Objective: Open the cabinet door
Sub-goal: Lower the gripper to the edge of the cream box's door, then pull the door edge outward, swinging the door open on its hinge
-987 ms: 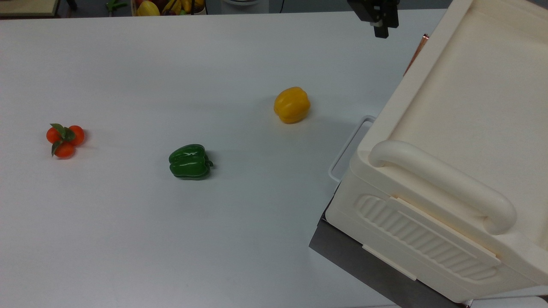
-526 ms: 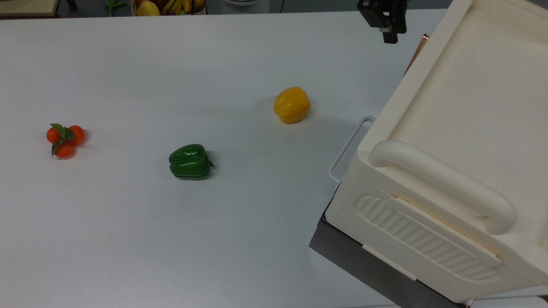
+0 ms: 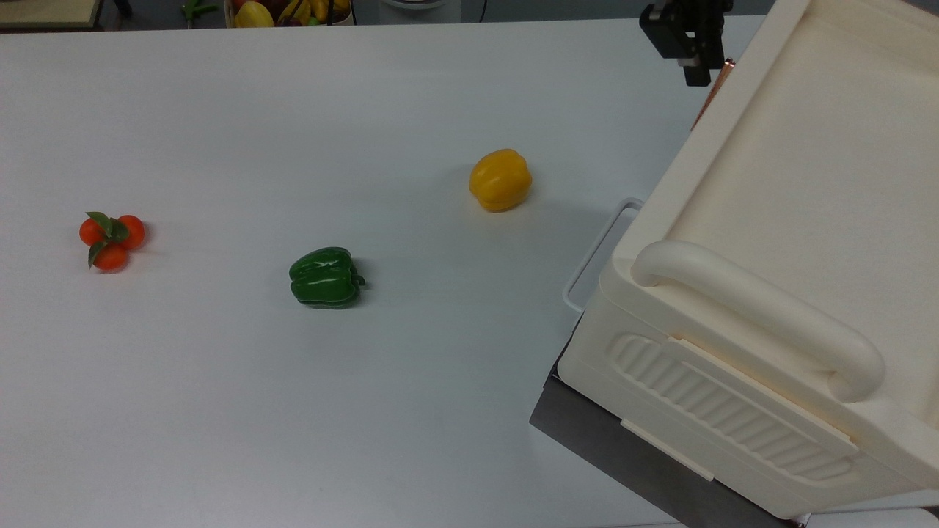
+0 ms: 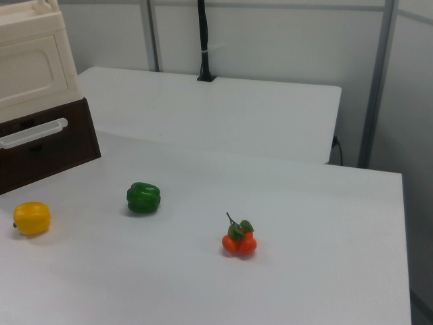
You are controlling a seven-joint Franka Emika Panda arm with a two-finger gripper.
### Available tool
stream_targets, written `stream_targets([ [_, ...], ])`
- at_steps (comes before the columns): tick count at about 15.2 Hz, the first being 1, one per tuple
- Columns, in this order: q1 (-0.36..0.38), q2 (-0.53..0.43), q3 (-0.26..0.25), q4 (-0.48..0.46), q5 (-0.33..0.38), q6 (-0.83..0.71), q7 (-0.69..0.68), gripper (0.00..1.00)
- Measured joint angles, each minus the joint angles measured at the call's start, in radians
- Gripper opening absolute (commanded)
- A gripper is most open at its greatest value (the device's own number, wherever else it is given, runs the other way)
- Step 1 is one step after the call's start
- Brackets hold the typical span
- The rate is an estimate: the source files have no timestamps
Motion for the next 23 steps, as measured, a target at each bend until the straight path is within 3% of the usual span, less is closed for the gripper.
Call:
stream_targets([
  [2, 0.0, 0.01, 0.011, -0.001, 0.0, 0.035, 0.0, 0.28],
  [6, 0.0, 0.012, 0.016, -0.004, -0.001, 0.053, -0.001, 0.0],
  [15, -0.01, 0.005, 0.02, -0.011, 0.001, 0.042, 0.004, 0.0],
  [23, -0.083, -0.051, 0.025, -0.02, 0.002, -0.13, 0.003, 0.0],
])
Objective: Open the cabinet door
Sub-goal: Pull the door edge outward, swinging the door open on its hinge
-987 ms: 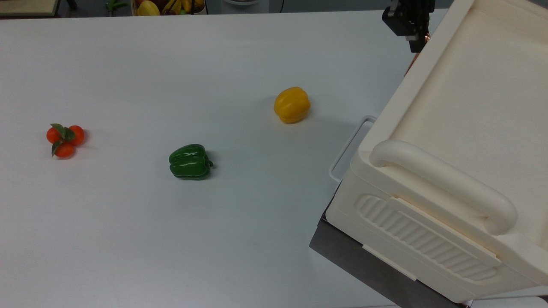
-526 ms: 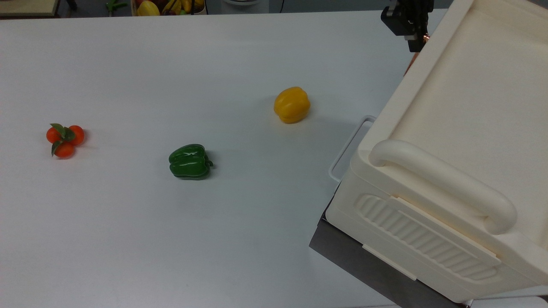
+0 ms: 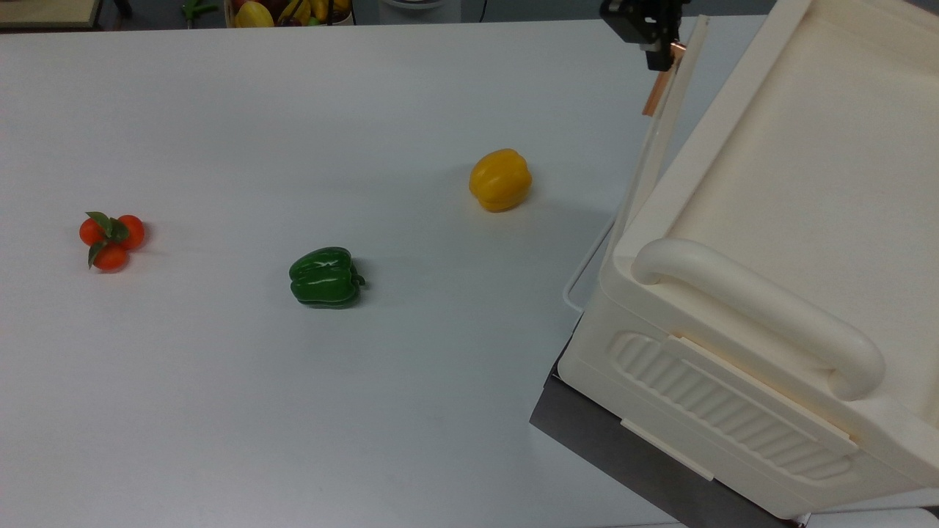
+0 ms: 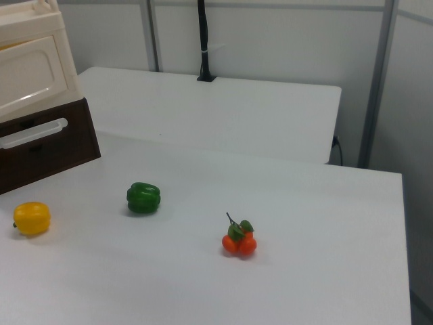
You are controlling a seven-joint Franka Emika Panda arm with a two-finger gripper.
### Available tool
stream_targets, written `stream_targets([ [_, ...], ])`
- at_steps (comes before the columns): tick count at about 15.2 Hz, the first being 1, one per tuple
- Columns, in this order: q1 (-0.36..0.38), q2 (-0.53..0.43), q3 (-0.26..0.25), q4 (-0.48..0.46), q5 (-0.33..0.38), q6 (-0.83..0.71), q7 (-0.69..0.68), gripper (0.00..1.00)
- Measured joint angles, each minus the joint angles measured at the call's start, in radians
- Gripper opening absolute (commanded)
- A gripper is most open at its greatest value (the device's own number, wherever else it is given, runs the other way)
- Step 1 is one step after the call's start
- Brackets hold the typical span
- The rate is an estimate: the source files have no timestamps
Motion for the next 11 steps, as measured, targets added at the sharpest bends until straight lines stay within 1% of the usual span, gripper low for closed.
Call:
stream_targets([
  [5, -0.051, -0.027, -0.008, 0.0, 0.0, -0.098, -0.002, 0.0],
  [8, -0.071, -0.044, -0.044, -0.002, 0.001, -0.151, -0.002, 0.0],
  [10, -0.099, -0.051, -0.066, -0.019, 0.001, -0.172, -0.002, 0.0],
  [11, -0.117, -0.052, -0.075, -0.029, 0.0, -0.174, -0.003, 0.02],
])
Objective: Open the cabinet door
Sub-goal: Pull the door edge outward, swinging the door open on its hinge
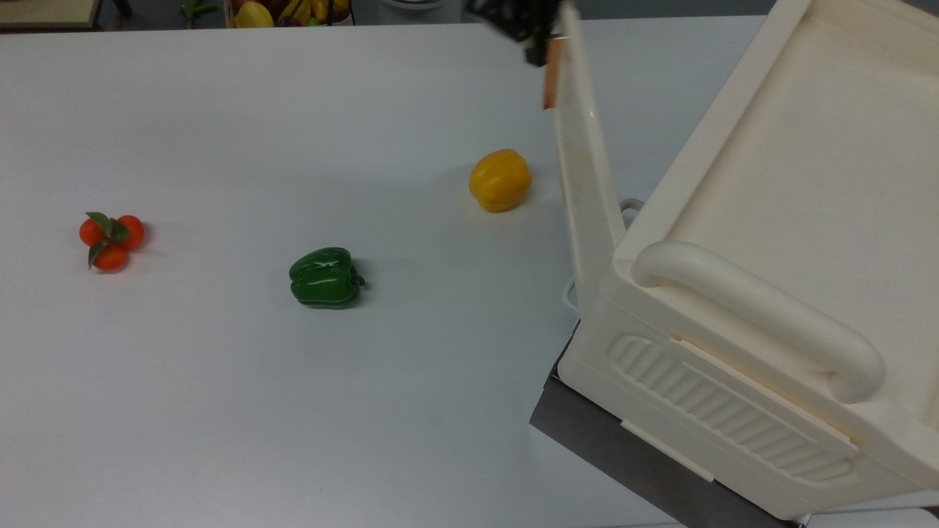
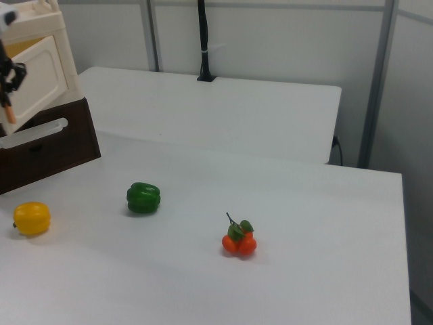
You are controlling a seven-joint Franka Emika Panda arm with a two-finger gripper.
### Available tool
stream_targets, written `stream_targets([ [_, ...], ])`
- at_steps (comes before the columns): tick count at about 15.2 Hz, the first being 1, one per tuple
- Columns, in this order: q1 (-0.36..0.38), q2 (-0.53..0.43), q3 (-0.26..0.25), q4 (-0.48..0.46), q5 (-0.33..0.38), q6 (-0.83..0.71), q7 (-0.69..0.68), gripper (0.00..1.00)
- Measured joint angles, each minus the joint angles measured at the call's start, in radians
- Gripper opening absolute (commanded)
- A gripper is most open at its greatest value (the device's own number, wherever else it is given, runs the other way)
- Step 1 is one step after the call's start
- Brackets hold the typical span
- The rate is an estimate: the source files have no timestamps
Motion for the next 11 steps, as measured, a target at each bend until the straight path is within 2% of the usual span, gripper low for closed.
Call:
stream_targets([
  [6, -0.052, 0.013, -0.099, -0.01, 0.0, 0.02, -0.003, 0.11],
  [11, -0.057, 0.039, -0.167, -0.019, 0.0, 0.182, -0.003, 0.14],
])
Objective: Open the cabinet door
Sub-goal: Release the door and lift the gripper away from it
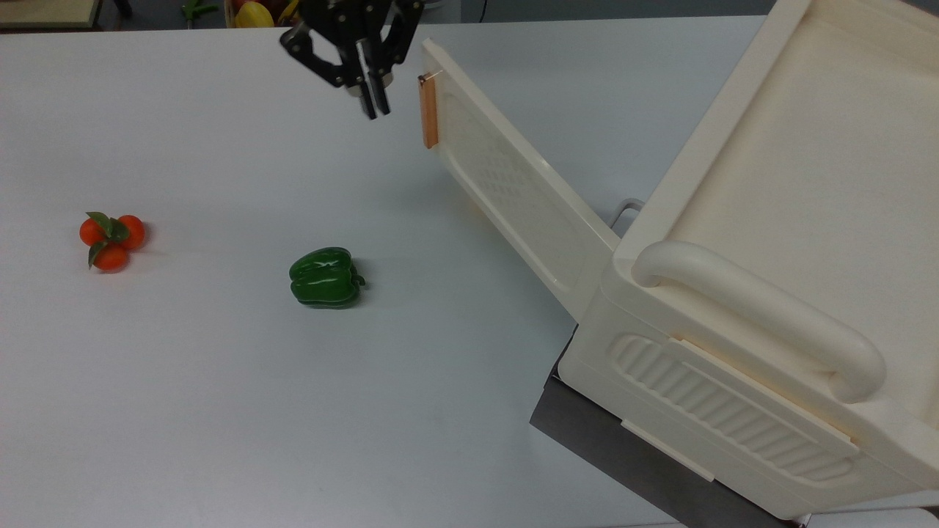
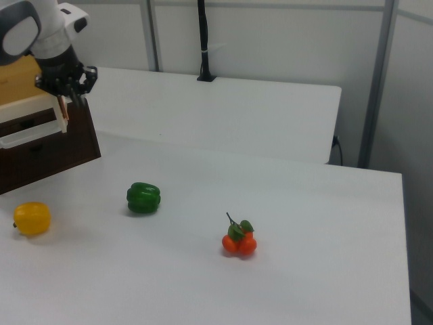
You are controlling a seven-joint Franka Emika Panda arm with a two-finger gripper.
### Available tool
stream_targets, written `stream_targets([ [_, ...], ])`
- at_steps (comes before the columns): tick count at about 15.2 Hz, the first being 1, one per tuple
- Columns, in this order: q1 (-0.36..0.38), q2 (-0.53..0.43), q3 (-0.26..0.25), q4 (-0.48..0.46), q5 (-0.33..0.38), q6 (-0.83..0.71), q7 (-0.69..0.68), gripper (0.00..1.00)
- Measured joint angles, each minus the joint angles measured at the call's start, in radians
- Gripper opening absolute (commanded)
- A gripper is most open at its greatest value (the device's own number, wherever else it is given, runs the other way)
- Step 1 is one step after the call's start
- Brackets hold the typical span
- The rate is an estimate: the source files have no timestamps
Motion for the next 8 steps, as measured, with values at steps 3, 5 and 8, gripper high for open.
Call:
stream_targets([
  [3, -0.001, 0.015, -0.021, -0.001, 0.0, 0.069, 0.0, 0.35],
  [5, -0.002, 0.014, -0.053, 0.0, 0.0, 0.073, 0.001, 0.8],
  [8, -0.006, -0.005, -0.114, 0.004, 0.0, -0.061, 0.001, 1.0],
])
